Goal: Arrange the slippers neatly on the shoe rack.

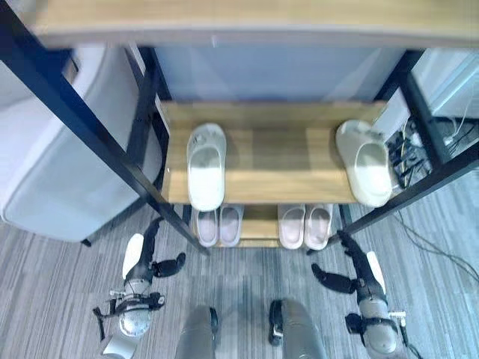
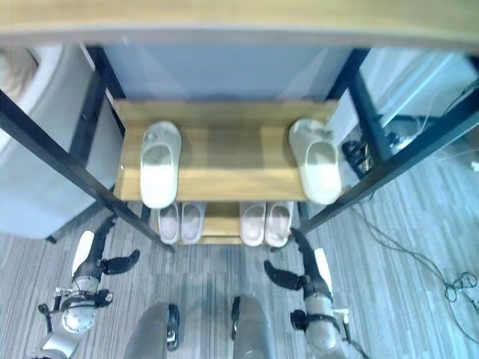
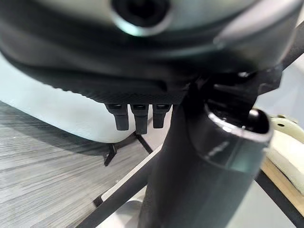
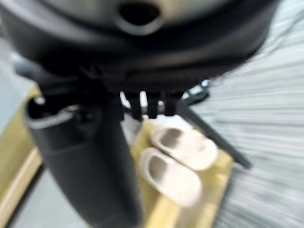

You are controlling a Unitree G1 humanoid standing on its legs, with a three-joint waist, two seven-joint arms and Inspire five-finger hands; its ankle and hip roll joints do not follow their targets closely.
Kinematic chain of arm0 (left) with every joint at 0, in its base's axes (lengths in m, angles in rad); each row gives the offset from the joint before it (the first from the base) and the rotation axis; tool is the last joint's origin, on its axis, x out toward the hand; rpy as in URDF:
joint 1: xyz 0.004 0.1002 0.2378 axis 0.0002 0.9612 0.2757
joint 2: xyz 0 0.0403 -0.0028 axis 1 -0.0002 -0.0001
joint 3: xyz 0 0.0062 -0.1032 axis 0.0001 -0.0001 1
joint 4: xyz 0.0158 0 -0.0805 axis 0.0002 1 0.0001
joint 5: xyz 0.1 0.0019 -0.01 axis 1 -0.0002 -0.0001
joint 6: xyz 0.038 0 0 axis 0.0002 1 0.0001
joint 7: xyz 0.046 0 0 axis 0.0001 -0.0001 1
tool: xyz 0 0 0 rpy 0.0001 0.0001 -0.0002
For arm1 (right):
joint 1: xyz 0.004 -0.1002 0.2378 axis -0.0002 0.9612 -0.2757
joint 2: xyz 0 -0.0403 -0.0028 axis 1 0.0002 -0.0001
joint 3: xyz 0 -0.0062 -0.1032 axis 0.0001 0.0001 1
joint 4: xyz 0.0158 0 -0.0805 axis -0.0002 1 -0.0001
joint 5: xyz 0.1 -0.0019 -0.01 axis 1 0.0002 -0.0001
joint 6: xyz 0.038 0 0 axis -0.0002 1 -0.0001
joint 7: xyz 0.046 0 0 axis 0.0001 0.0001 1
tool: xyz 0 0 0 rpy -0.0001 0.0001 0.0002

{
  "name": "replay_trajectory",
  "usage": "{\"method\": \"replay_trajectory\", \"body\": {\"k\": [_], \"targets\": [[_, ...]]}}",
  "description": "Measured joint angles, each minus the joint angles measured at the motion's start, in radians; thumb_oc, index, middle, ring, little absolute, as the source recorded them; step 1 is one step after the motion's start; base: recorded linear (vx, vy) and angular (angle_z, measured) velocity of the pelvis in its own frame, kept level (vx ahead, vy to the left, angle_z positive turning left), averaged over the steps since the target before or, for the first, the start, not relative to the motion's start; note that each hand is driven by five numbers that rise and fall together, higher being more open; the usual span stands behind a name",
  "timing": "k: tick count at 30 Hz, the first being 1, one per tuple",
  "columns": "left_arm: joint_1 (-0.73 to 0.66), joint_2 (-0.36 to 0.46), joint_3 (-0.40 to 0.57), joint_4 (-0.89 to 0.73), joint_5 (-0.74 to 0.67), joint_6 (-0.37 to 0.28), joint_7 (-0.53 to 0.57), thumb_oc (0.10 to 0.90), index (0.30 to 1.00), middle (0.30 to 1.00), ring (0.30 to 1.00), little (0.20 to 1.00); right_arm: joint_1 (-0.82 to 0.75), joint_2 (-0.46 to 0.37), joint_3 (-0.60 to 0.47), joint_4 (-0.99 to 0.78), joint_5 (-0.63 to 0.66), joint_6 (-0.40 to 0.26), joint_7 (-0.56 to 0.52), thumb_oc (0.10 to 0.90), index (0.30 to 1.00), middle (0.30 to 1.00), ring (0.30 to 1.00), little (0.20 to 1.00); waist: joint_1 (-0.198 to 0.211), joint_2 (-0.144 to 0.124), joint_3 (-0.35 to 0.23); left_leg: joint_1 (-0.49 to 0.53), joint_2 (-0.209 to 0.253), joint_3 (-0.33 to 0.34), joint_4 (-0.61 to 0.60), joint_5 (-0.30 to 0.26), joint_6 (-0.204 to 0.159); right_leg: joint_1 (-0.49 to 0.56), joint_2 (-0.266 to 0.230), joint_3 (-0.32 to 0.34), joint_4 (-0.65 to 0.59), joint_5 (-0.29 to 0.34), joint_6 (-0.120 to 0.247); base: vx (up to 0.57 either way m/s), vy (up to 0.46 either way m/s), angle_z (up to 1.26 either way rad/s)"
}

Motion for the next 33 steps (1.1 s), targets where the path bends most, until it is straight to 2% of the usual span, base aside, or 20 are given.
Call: {"method": "replay_trajectory", "body": {"k": [1,3,6,7,10,14,18,21,27,29,33], "targets": [[0.004,-0.012,0.002,0.014,-0.008,0.001,-0.010,0.800,0.900,0.900,0.900,0.900,0.012,0.002,0.003,0.021,0.000,0.001,0.004,0.800,0.900,0.900,0.900,0.900,-0.001,0.002,-0.008,0.027,-0.002,0.004,-0.038,0.013,0.001,0.026,-0.001,-0.005,-0.033,0.009,-0.001,0.14,-0.015,-0.03],[0.007,-0.063,-0.004,0.099,-0.050,0.010,-0.026,0.800,0.900,0.900,0.900,0.900,-0.004,0.023,0.006,0.129,-0.003,0.011,0.008,0.800,0.900,0.900,0.900,0.900,0.001,0.004,-0.033,0.142,-0.012,0.019,-0.192,0.080,0.002,0.122,0.008,-0.009,-0.159,0.062,0.007,0.14,-0.025,-0.06],[0.026,-0.065,-0.095,0.163,-0.036,0.012,-0.065,0.800,0.900,0.900,0.900,0.900,-0.018,0.028,0.014,0.267,-0.009,0.016,0.007,0.800,0.900,0.900,0.900,0.900,0.000,0.014,-0.086,0.244,-0.015,0.030,-0.360,0.151,0.002,0.209,0.024,-0.014,-0.298,0.118,0.009,0.12,-0.018,-0.06],[0.029,-0.064,-0.112,0.165,-0.024,0.011,-0.067,0.800,0.900,0.900,0.900,0.900,-0.018,0.027,0.014,0.287,-0.009,0.019,0.006,0.800,0.900,0.900,0.900,0.900,0.000,0.015,-0.095,0.256,-0.016,0.031,-0.384,0.162,0.002,0.219,0.027,-0.014,-0.318,0.128,0.011,0.11,-0.004,-0.06],[0.067,-0.082,-0.144,0.187,-0.008,0.011,-0.092,0.800,0.900,0.900,0.900,0.900,-0.031,0.034,0.012,0.425,-0.005,0.030,0.002,0.800,0.900,0.900,0.900,0.900,0.002,0.035,-0.151,0.362,-0.015,0.047,-0.570,0.244,0.004,0.308,0.057,-0.015,-0.477,0.198,0.015,0.06,-0.018,-0.09],[0.071,-0.118,-0.147,0.261,-0.026,0.014,-0.106,0.800,0.900,0.900,0.900,0.900,-0.029,0.034,0.022,0.518,0.007,0.038,-0.002,0.800,0.900,0.900,0.900,0.900,0.002,0.065,-0.190,0.415,-0.016,0.054,-0.654,0.280,0.016,0.392,0.073,-0.016,-0.628,0.273,0.027,-0.01,-0.065,-0.05],[0.062,-0.122,-0.150,0.278,-0.069,0.032,-0.108,0.800,0.900,0.900,0.900,0.900,-0.053,0.051,0.023,0.597,0.063,0.053,-0.003,0.800,0.900,0.900,0.900,0.900,0.004,0.068,-0.193,0.432,-0.024,0.050,-0.669,0.291,0.022,0.444,0.076,-0.017,-0.717,0.322,0.032,-0.05,-0.118,0.01],[0.044,-0.142,-0.149,0.361,-0.089,0.047,-0.110,0.800,0.900,0.900,0.900,0.900,-0.078,0.064,0.041,0.665,0.091,0.056,-0.005,0.800,0.900,0.900,0.900,0.900,0.016,0.075,-0.198,0.470,-0.023,0.059,-0.699,0.302,0.019,0.502,0.079,-0.015,-0.804,0.356,0.039,-0.01,-0.152,-0.06],[0.044,-0.167,-0.155,0.339,-0.226,0.057,-0.151,0.800,0.900,0.900,0.900,0.900,-0.073,0.071,0.057,0.705,0.101,0.068,0.005,0.800,0.900,0.900,0.900,0.900,0.027,0.083,-0.194,0.466,-0.003,0.030,-0.698,0.318,0.003,0.515,0.102,-0.043,-0.805,0.357,0.033,-0.04,-0.164,0.13],[0.051,-0.167,-0.159,0.274,-0.247,0.073,-0.174,0.800,0.900,0.900,0.900,0.900,-0.077,0.071,0.056,0.728,0.103,0.068,0.006,0.800,0.900,0.900,0.900,0.900,0.025,0.089,-0.179,0.451,0.005,0.008,-0.687,0.326,-0.005,0.516,0.107,-0.062,-0.805,0.357,0.030,-0.11,-0.181,0.26],[0.052,-0.174,-0.191,0.200,-0.268,0.074,-0.202,0.800,0.900,0.900,0.900,0.900,-0.091,0.061,0.056,0.776,0.105,0.072,0.006,0.800,0.900,0.900,0.900,0.900,0.040,0.113,-0.156,0.427,0.029,-0.012,-0.671,0.343,-0.025,0.512,0.137,-0.072,-0.804,0.359,0.015,-0.08,-0.118,0.16]]}}
